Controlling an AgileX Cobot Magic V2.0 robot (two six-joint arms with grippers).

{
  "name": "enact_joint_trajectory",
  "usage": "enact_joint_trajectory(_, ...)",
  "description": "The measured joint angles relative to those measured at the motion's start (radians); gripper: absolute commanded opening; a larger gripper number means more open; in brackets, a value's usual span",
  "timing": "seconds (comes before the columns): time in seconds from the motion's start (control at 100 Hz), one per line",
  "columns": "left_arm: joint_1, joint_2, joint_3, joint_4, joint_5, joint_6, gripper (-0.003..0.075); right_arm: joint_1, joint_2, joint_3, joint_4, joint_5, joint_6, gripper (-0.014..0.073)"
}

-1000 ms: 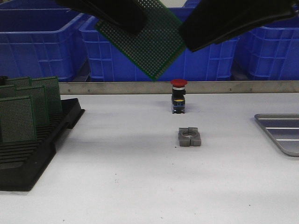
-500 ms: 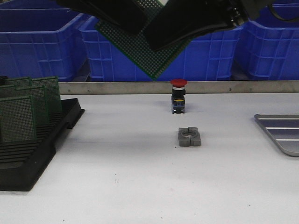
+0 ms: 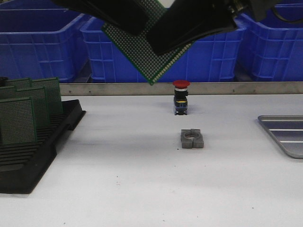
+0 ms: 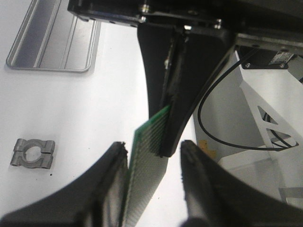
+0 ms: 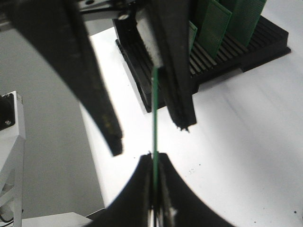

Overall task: Place circuit board on tray
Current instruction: 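Bring the right gripper to the held board and grasp its edge, then open the left gripper and carry the board with the right gripper toward the tray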

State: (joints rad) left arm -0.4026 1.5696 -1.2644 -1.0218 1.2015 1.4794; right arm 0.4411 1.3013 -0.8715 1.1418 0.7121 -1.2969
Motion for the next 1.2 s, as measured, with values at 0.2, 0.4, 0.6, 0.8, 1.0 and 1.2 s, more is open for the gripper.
enact_joint_trajectory(0.2,0.002,0.000,0.000,0.003,-0.076,-0.002,0.0544,-0.011,0.000,0.000,-0.006,0.007,0.064,-0.0069)
enact_joint_trajectory(0.4,0.036,0.000,0.000,0.001,-0.130,-0.004,0.0543,-0.138,0.000,0.000,-0.071,0.047,0.214,-0.0069)
enact_joint_trajectory(0.6,0.061,0.000,0.000,0.001,-0.136,-0.006,0.0544,-0.328,0.000,0.000,-0.125,0.090,0.342,-0.0069)
enact_joint_trajectory(0.8,0.066,0.000,0.000,0.001,-0.137,-0.006,0.0543,-0.493,0.012,0.057,-0.129,0.026,0.370,-0.0069)
enact_joint_trajectory(1.0,0.068,0.000,0.000,0.001,-0.137,-0.006,0.0543,-0.595,0.078,0.085,-0.129,-0.116,0.372,-0.0069)
enact_joint_trajectory(1.2,0.068,0.000,0.000,-0.001,-0.137,-0.006,0.0543,-0.608,0.187,0.085,-0.127,-0.230,0.372,-0.0069)
